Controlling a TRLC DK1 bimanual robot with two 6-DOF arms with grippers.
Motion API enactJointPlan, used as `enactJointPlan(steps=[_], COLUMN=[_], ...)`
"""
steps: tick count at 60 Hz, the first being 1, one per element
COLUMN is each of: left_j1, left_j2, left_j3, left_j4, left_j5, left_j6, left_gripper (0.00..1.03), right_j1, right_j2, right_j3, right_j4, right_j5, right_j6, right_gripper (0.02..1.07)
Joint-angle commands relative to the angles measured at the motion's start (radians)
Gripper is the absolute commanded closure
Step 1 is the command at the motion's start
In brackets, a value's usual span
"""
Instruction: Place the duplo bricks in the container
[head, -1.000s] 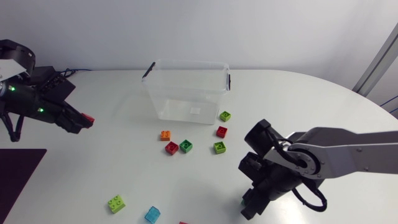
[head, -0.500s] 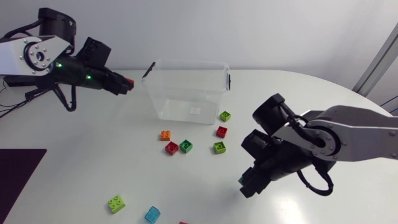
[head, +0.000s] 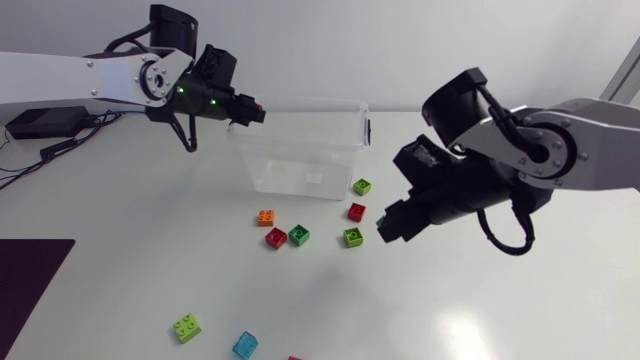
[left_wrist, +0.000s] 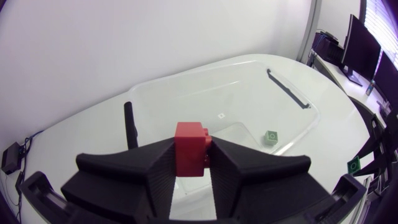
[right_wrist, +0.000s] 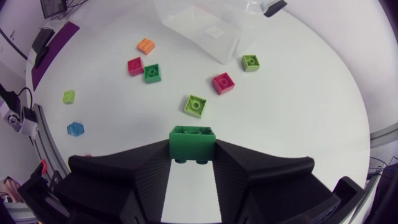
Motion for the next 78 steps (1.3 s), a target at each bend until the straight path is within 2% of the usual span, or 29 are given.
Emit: enactJointPlan(steps=[1,5,9,11,15,18,22,34,59,76,78], left_j1=[-0.007,-0.016,-0.019,-0.021,-0.023,-0.023,-0.015,0.010,0.048,0.057,0.057], left_j2=[0.065,0.088,0.094,0.094,0.091,0.088,0.054,-0.065,-0.461,-0.666,-0.685], left_j3=[0.076,0.104,0.121,0.125,0.148,0.168,0.178,0.181,-0.237,-0.582,-0.609], left_j4=[0.012,0.012,0.012,0.012,-0.010,-0.049,-0.080,-0.289,-0.458,-0.497,-0.502], left_j5=[-0.013,-0.034,-0.047,-0.056,-0.071,-0.071,-0.071,-0.059,-0.057,-0.059,-0.059], left_j6=[-0.030,-0.027,-0.024,-0.021,-0.018,-0.006,-0.003,0.076,0.261,0.372,0.379], left_gripper=[0.71,0.60,0.42,0.30,0.18,0.13,0.12,0.13,0.13,0.13,0.13], right_j1=[-0.011,-0.014,-0.021,-0.023,-0.029,-0.031,-0.032,-0.032,-0.057,-0.060,-0.061], right_j2=[0.038,0.058,0.081,0.093,0.131,0.154,0.193,0.295,0.452,0.575,0.585], right_j3=[0.059,0.092,0.126,0.143,0.197,0.232,0.290,0.430,0.655,0.778,0.794], right_j4=[-0.023,-0.023,-0.027,-0.027,-0.027,-0.027,-0.028,-0.027,-0.023,-0.017,-0.017], right_j5=[0.012,0.026,0.026,0.026,0.026,0.026,0.026,0.032,0.052,0.063,0.068], right_j6=[0.025,0.026,0.026,0.026,0.026,0.026,0.028,0.037,0.035,0.034,0.034], right_gripper=[0.84,0.84,0.84,0.84,0.84,0.84,0.84,0.84,0.83,0.81,0.79])
